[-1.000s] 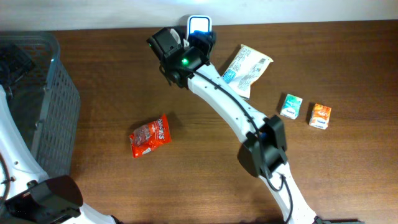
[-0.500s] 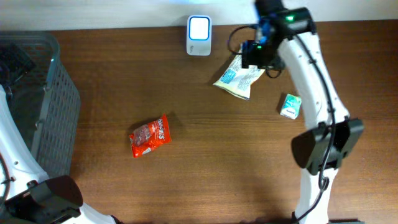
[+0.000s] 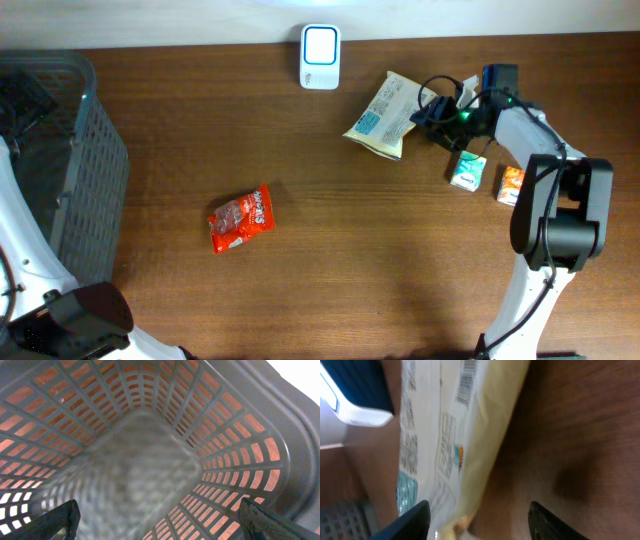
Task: Scan the item barcode
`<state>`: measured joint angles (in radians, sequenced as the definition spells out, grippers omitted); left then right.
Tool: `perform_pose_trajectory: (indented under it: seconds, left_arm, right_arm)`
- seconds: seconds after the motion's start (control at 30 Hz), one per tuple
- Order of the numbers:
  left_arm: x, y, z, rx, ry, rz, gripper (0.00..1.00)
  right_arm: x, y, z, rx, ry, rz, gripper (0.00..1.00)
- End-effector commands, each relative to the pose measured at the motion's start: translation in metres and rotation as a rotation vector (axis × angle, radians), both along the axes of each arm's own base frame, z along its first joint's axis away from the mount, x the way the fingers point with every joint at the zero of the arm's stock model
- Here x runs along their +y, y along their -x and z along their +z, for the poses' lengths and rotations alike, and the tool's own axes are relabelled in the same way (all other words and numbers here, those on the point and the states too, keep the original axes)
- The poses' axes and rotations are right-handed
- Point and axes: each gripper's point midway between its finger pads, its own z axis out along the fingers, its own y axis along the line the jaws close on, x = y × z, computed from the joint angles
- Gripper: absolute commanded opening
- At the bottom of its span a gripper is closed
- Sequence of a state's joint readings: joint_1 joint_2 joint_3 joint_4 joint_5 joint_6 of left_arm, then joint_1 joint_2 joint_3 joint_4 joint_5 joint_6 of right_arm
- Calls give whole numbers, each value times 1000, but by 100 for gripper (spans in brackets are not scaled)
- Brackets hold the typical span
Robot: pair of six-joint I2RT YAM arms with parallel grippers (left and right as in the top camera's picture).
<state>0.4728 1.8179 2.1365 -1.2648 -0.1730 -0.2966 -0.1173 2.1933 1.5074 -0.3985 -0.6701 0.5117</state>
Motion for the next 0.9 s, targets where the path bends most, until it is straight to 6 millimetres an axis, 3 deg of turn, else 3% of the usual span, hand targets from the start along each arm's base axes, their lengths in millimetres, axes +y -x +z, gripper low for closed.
perform_pose_trajectory:
  seconds: [0.0, 0.17, 0.27, 0.33, 0.4, 0.43, 0.5, 0.57, 0.67, 0.77, 0.87]
  left_arm:
    - [1, 1, 0, -4, 0, 12, 99]
    - [1, 1, 0, -4, 0, 12, 99]
    - [1, 1, 0, -4, 0, 12, 99]
    - [1, 1, 0, -4, 0, 12, 99]
    - [1, 1, 0, -4, 0, 12, 99]
    - [1, 1, 0, -4, 0, 12, 99]
    - [1, 1, 0, -4, 0, 12, 99]
    - [1, 1, 0, -4, 0, 12, 99]
    - [1, 1, 0, -4, 0, 12, 99]
    - [1, 1, 0, -4, 0, 12, 99]
    - [1, 1, 0, -4, 0, 12, 99]
  right_arm:
    - [5, 3, -18, 26, -66, -38, 62]
    - [20, -9, -46, 17, -102, -67, 56]
    - [34, -13, -49, -11, -94, -42, 49]
    - [43, -14, -51, -20, -65, -35, 40]
    - [51, -15, -50, -34, -62, -21, 13]
    - [52, -15, -49, -35, -65, -17, 4]
    - [54, -15, -42, -44, -85, -6, 4]
    - [49, -16, -29, -61, -93, -2, 4]
    - [43, -13, 12, -156, -24, 66, 4]
    - [27, -4, 56, -192, 172, 87, 4]
    - [6, 10, 110, -189, 516, 64, 4]
